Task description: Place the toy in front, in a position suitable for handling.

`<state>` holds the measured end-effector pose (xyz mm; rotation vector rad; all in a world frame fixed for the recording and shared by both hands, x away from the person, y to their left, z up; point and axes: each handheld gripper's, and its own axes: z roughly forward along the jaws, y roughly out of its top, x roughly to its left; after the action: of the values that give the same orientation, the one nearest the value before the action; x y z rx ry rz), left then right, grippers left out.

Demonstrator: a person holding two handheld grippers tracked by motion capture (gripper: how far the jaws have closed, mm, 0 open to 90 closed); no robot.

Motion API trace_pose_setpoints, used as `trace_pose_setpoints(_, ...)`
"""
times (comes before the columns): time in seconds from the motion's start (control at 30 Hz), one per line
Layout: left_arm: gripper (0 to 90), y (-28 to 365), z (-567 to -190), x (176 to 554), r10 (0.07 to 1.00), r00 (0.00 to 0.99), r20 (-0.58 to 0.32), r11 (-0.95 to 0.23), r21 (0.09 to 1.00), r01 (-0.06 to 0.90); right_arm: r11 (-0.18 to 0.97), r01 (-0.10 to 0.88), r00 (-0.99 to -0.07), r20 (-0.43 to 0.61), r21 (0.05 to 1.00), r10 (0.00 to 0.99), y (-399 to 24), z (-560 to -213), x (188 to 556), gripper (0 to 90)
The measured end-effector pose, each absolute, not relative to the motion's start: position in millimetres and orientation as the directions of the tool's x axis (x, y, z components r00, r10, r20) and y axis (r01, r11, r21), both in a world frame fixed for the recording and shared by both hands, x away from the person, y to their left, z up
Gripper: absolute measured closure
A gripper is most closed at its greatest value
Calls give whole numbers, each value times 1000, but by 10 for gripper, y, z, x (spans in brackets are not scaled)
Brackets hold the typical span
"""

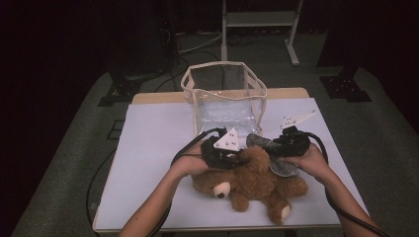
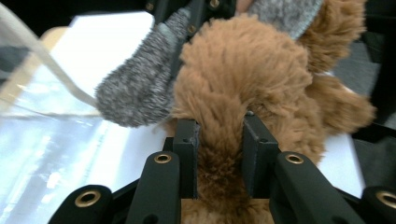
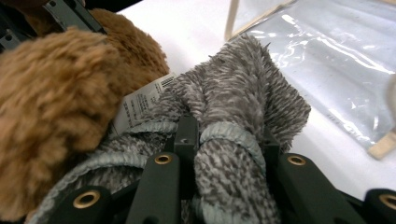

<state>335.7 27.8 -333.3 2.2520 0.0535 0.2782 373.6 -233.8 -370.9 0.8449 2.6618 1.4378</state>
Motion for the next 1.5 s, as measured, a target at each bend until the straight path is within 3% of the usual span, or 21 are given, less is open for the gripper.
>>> trace_pose_setpoints(0.2, 778, 350, -3215, 3473, 175, 975, 138, -553, 833, -18, 419, 473, -849, 274, 775, 452, -2341, -3698, 3865, 700)
trace_pose_setpoints(0.23, 718, 352, -3205, 3450, 179, 968, 178, -586, 809, -40, 422, 468, -854, 274, 776, 443, -2329, -3686, 3868, 700)
trace_pose_setpoints(0.33, 661, 412, -3223, 3431, 159, 969, 187, -614, 788, -51, 473, 447, -869, 245, 759, 429, -2242, -3686, 3830, 699)
trace_pose_setpoints(0.53, 354, 395, -3409, 3402, 90, 979, 181, -673, 736, -75, 452, 471, -862, 287, 758, 418, -2242, -3784, 3809, 699)
trace_pose_setpoints(0.73, 246, 226, -3494, 3435, 61, 977, 203, -707, 700, -101, 453, 464, -869, 292, 761, 399, -2222, -3809, 3775, 703)
trace_pose_setpoints(0.8, 290, 160, -3523, 3440, 45, 972, 230, -731, 671, -125, 451, 463, -869, 291, 763, 400, -2216, -3810, 3764, 703)
trace_pose_setpoints(0.9, 618, 122, -3511, 3450, 81, 971, 224, -725, 682, -97, 441, 464, -865, 286, 768, 412, -2237, -3823, 3766, 702)
trace_pose_setpoints(0.93, 668, 127, -3488, 3473, 114, 972, 206, -713, 699, -64, 435, 464, -863, 284, 772, 417, -2253, -3823, 3774, 701)
trace_pose_setpoints(1.1, 699, 196, -3345, 3603, 189, 967, 170, -655, 755, -4, 429, 464, -852, 259, 775, 455, -2329, -3715, 3855, 701)
trace_pose_setpoints(1.23, 698, 199, -3209, 3673, 232, 952, 199, -621, 784, -13, 426, 452, -852, 238, 784, 466, -2354, -3557, 3957, 701)
trace_pose_setpoints(1.5, 666, 220, -3204, 3547, 199, 949, 243, -621, 781, -70, 422, 426, -861, 215, 800, 462, -2324, -3339, 4081, 700)
